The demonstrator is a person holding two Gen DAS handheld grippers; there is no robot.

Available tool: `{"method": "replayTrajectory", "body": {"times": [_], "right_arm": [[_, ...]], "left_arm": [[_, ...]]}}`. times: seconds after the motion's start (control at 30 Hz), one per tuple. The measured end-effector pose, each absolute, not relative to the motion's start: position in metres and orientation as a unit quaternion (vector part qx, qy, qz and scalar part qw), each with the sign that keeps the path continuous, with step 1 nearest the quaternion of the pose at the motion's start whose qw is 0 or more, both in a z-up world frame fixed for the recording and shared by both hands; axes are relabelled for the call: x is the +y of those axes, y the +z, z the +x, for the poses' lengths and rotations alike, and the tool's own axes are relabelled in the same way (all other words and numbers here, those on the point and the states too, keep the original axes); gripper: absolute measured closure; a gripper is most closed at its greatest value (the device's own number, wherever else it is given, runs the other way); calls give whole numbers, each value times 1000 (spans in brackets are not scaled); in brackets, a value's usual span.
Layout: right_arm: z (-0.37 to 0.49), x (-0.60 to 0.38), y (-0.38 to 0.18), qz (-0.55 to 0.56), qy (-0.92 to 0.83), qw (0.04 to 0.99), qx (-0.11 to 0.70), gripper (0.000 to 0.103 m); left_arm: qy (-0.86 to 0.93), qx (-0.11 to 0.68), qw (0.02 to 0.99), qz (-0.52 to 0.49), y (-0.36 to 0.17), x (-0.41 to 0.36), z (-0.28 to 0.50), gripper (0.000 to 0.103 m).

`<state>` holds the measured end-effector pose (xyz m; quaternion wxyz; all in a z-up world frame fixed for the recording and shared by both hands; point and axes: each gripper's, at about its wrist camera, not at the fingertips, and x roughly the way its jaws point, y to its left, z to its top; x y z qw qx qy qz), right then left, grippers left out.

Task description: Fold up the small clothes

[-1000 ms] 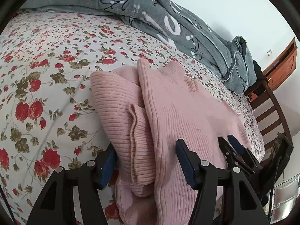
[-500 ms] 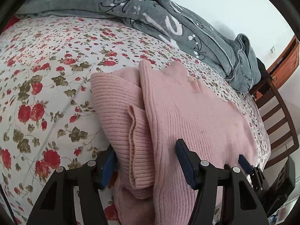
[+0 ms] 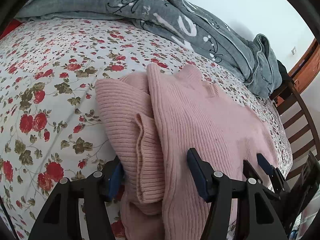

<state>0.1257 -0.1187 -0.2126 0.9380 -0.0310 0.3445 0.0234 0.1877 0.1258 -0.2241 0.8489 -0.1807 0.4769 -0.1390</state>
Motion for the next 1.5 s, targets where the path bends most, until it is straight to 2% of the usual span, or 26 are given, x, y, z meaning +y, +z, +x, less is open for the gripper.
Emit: {"method": "replayTrajectory", "body": {"times": [0.13, 0.3, 0.4, 0.83, 0.97, 1.27, 1.5], "right_arm": [[135, -121, -213, -15, 22, 937, 350, 27], [120, -121, -215, -33, 23, 938, 343, 28], [106, -120, -214, -42, 22, 937, 347, 29], [101, -128, -218, -35, 56, 932, 356, 24], [78, -159, -209, -5, 83, 929, 361, 30], [37, -265, -189, 93, 40, 934, 342, 31], [24, -316, -195, 122, -5, 927, 355, 32]], "left_arm": [[-131, 480, 849, -178, -222, 125, 188, 49], [-123, 477, 852, -176, -216, 126, 186, 74], [-119, 479, 850, -187, -210, 128, 187, 77], [-99, 462, 872, -131, -141, 81, 186, 79], [-95, 457, 875, -126, -127, 63, 188, 79], [-122, 455, 874, -122, -104, -3, 194, 80], [-153, 472, 862, -99, -118, -82, 199, 80]]}}
